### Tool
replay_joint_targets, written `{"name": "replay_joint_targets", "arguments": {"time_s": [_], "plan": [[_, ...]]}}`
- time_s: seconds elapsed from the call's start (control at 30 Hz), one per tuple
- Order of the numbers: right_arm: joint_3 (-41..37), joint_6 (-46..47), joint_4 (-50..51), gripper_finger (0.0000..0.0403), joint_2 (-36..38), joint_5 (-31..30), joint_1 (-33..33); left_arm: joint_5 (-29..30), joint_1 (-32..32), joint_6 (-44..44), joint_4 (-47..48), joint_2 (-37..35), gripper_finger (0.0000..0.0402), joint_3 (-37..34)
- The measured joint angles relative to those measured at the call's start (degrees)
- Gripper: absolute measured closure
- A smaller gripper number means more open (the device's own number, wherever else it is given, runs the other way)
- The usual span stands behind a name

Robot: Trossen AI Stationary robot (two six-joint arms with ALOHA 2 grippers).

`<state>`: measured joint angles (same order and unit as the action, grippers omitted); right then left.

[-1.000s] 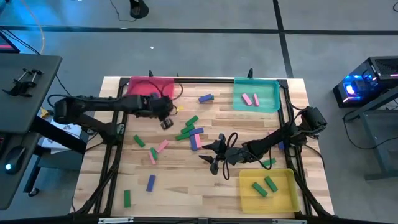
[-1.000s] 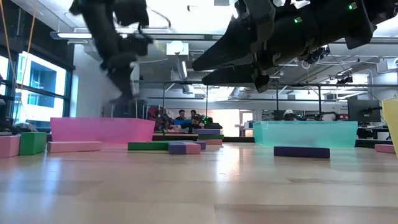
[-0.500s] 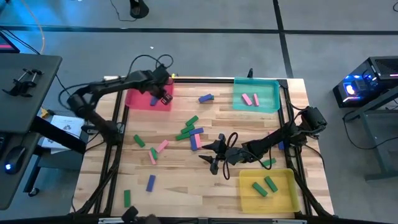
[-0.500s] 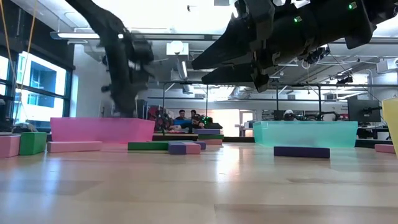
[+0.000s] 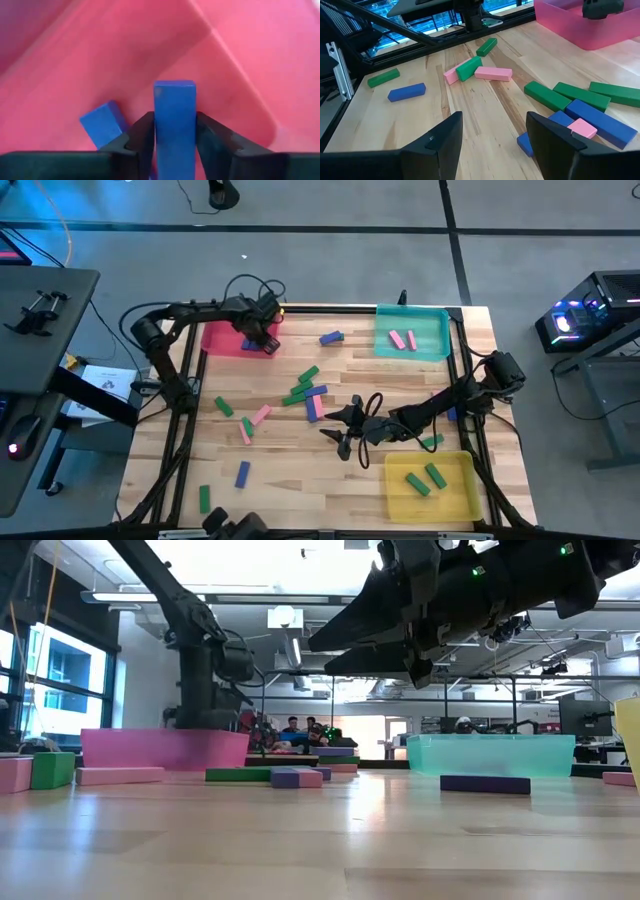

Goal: Sort blocks
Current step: Put the blue block into the red bin

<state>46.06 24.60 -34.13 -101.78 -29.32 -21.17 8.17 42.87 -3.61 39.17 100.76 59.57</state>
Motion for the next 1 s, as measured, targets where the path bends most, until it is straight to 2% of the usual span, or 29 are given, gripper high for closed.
{"name": "replay_joint_targets", "arguments": {"time_s": [0.27, 0.4, 0.57, 0.7, 0.83, 1.0], "plan": [[0.0, -0.1, 0.2, 0.0199, 0.0, 0.0, 0.0, 0.1, 1.0, 0.4, 2.3, -8.3, 0.0202, 0.0], [0.0, -0.3, 1.0, 0.0199, 0.0, 0.1, 0.0, 0.0, 0.4, -1.0, 4.3, -15.3, 0.0194, 0.0], [0.0, -0.6, 3.5, 0.0199, 0.0, 0.1, 0.0, -0.1, -4.5, -1.8, 2.1, -25.1, 0.0197, -2.2], [0.0, -1.7, 6.5, 0.0199, 0.0, 0.9, 0.6, -0.2, -11.5, -3.4, -5.3, -32.4, 0.0199, -7.7], [0.0, -6.8, 8.3, 0.0199, 0.0, 1.7, 2.4, -0.2, -20.3, -5.4, -17.7, -38.0, 0.0199, -15.6], [0.0, -13.1, 8.4, 0.0199, 0.1, 5.3, 7.5, -0.2, -31.1, -8.7, -32.5, -41.0, 0.0199, -24.7]]}}
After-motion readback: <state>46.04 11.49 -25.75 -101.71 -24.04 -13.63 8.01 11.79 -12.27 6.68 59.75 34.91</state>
